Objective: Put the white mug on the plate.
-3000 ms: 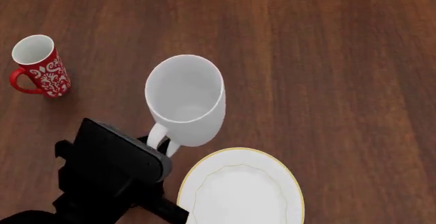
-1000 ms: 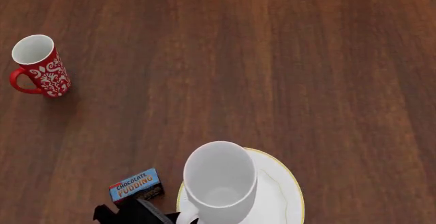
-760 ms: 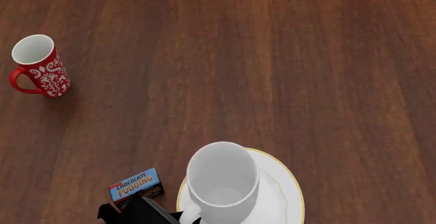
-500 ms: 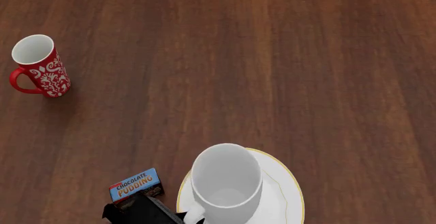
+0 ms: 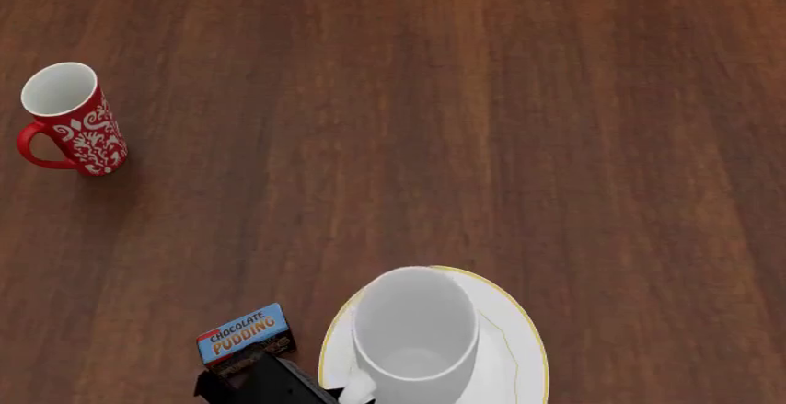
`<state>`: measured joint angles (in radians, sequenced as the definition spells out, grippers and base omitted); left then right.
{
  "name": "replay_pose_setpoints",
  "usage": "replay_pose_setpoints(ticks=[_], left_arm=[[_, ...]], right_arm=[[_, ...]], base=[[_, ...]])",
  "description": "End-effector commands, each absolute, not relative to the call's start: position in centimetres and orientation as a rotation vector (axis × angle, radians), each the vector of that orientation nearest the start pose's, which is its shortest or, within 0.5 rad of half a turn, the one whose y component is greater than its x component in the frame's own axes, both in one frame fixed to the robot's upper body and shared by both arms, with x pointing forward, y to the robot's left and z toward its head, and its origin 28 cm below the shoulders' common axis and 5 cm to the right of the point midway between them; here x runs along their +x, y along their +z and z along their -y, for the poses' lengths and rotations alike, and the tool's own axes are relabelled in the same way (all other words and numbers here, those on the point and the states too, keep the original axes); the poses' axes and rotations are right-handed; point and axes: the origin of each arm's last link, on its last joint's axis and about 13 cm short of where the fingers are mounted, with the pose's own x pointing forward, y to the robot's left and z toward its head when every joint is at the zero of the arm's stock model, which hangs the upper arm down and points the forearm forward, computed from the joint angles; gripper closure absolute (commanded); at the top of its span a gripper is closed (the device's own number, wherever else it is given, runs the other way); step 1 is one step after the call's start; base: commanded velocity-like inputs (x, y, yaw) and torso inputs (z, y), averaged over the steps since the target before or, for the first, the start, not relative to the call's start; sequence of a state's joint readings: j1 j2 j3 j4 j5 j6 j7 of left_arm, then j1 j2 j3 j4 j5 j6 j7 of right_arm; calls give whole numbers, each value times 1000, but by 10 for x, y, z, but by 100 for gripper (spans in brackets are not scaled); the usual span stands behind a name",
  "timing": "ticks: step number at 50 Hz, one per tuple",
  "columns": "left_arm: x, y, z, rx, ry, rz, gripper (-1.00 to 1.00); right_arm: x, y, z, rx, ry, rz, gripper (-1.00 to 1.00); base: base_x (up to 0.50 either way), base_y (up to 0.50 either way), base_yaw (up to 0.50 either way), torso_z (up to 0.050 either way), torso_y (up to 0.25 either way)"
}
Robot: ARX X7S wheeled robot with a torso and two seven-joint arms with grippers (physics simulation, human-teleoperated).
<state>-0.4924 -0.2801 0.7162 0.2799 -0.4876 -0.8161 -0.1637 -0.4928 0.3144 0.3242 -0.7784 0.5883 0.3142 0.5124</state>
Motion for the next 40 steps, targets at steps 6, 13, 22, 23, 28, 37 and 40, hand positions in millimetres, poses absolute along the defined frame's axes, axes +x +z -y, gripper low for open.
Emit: replay_pose_setpoints(ticks=[6, 13, 22, 23, 28, 37, 40], left_arm=[[242, 88, -134, 245, -632, -306, 100], [242, 86, -133, 246, -634, -312, 100], [241, 84, -133, 246, -634, -318, 100], [241, 85, -133, 246, -634, -318, 100], [241, 85, -133, 246, -634, -319, 100], [240, 83, -133, 244, -634, -323, 100], [240, 83, -133, 244, -633, -326, 100]], right_arm=[[80, 69, 180, 146, -467, -14, -100], [80, 68, 180, 151, -468, -22, -100], [80, 68, 180, 150, -468, -23, -100], [80, 68, 180, 151, -468, -22, -100], [80, 68, 179, 153, -467, -23, -100], [79, 68, 179, 156, -468, -22, -100], [79, 68, 179, 157, -468, -23, -100]], base=[[0, 0, 0, 0, 0], [0, 0, 0, 0, 0], [0, 0, 0, 0, 0], [0, 0, 0, 0, 0], [0, 0, 0, 0, 0], [1, 0, 0, 0, 0], [0, -1, -1, 0, 0]])
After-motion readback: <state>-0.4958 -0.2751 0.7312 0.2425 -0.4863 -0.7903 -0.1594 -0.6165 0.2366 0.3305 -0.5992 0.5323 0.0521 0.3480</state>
